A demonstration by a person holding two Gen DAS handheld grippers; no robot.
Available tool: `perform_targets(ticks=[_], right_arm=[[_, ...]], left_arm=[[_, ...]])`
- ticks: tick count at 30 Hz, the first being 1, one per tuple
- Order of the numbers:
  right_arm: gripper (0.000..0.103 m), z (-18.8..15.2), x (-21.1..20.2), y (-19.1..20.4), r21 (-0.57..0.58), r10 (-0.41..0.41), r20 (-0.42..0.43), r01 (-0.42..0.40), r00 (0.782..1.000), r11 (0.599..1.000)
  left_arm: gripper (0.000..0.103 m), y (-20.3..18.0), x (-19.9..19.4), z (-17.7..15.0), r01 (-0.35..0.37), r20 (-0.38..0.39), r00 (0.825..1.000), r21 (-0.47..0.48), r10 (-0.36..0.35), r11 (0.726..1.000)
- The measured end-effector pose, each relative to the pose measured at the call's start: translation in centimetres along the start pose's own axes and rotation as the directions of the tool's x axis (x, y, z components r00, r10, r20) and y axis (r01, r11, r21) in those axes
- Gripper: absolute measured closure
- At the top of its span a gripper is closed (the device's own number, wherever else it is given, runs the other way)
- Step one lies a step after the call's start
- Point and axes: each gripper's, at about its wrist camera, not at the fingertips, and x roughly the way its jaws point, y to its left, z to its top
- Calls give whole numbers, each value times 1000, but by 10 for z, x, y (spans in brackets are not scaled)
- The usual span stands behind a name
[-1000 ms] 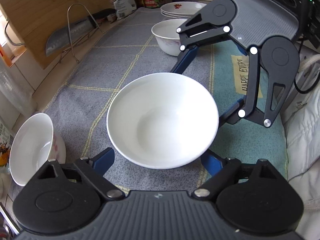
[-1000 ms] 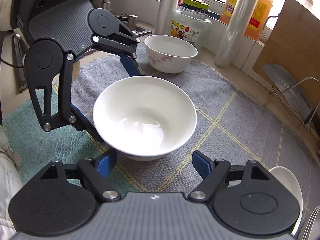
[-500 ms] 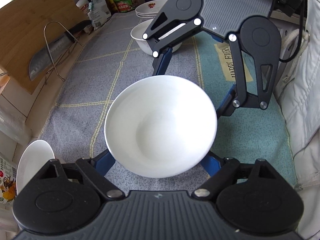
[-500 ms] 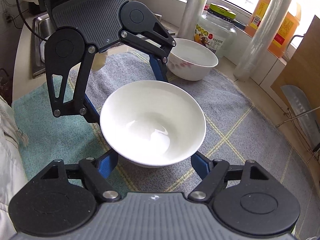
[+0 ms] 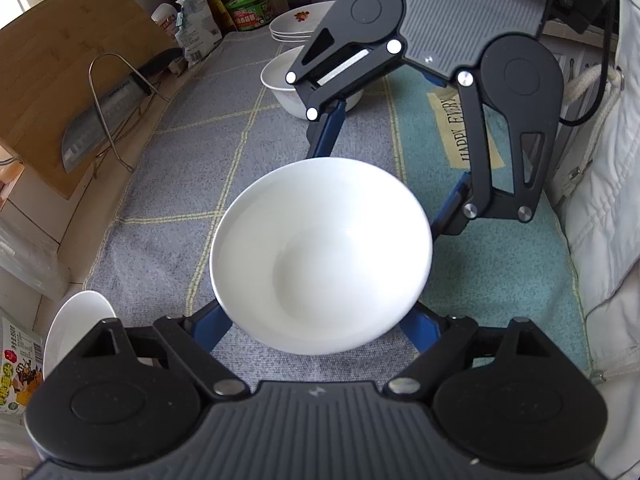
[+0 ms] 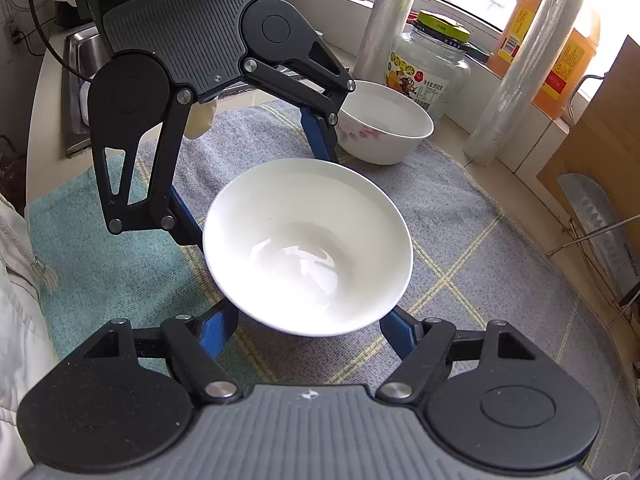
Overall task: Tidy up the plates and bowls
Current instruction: 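Lift and carry the large bowl with both tools over another white bowl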
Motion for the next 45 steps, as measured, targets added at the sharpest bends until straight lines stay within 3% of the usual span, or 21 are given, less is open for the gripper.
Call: perform_targets(ticks=[17,45], right_arm=[[22,-11,-27,3,-41,-5,15,5,1000,999],[22,-88,-106,-59,6,-111,35,110,993,994]], left_arm=[[14,-21,-14,22,-51,6,999,-13,51,999],[14,-32,23,136,-73,45,997,126,68,989]])
